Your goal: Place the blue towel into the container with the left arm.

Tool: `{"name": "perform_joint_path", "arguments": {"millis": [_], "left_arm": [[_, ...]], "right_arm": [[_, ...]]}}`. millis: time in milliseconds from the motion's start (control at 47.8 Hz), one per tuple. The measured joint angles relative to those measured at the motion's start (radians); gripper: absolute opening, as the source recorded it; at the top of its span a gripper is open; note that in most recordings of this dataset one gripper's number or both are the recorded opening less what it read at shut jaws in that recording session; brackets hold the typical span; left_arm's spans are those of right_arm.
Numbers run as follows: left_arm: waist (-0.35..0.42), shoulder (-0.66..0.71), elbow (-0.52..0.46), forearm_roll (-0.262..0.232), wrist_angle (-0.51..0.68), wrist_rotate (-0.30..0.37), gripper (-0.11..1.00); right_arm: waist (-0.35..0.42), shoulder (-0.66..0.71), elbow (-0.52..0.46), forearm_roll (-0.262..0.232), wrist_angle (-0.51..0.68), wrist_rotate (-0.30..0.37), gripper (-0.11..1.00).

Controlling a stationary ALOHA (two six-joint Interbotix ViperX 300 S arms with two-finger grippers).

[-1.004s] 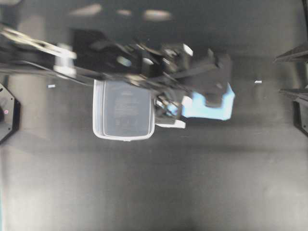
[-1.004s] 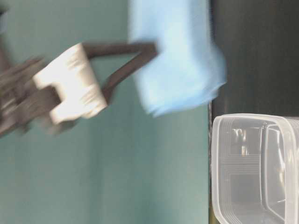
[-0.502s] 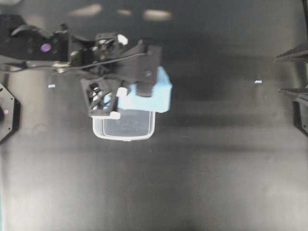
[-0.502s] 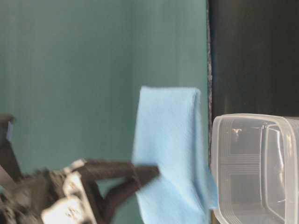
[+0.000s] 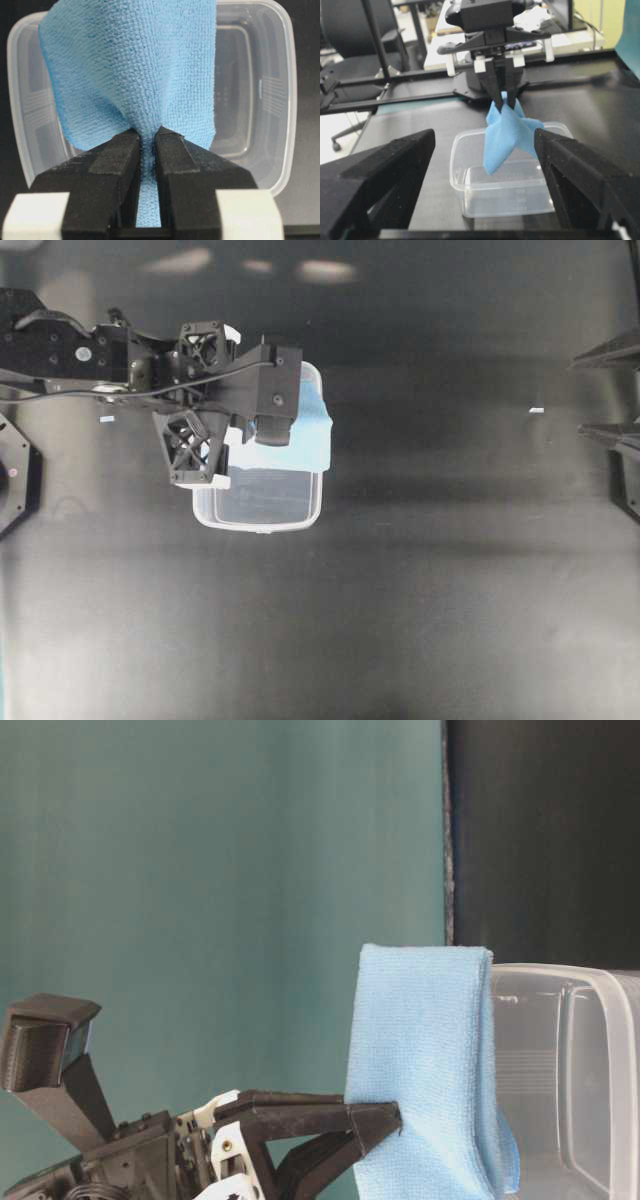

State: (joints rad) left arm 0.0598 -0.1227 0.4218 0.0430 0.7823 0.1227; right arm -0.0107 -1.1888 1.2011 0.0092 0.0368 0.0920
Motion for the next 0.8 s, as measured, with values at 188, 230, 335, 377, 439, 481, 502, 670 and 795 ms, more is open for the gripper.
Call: {"name": "perform_joint_path", "arguments": {"millis": [188,230,335,377,439,481,502,670,795], "left_arm": [[0.005,0.0,0.011,0.0,-0.015,0.0,0.22],[0.005,0.002,0.015,0.0,-0.018,0.0,0.34],[0.005,0.0,0.028,0.0,-0.025,-0.011,0.66],[0.005,0.0,0.029,0.0,-0.025,-0.018,0.77],[0.005,0.0,0.031,0.0,-0.023,-0.028,0.88],[0.005,0.0,0.031,0.0,-0.023,-0.029,0.91],[0.005,0.0,0.031,0.0,-0.023,-0.029,0.91],[0.003,-0.04,0.028,0.0,-0.02,-0.041,0.88],[-0.011,-0.123,0.025,0.0,-0.026,-0.063,0.88]], "right_arm": [[0.0,-0.002,0.0,0.0,0.002,0.0,0.77],[0.0,0.0,0.0,0.0,0.002,0.002,0.77],[0.002,-0.002,0.0,0.0,0.002,0.002,0.77],[0.0,0.0,0.0,0.0,0.002,0.002,0.77],[0.0,0.0,0.0,-0.002,0.002,0.0,0.77],[0.0,-0.002,0.0,0.0,0.002,0.0,0.77],[0.002,0.0,0.0,0.0,0.002,0.0,0.77],[0.0,-0.002,0.0,0.0,0.002,-0.002,0.77],[0.0,-0.008,0.0,-0.002,0.002,-0.003,0.77]]}}
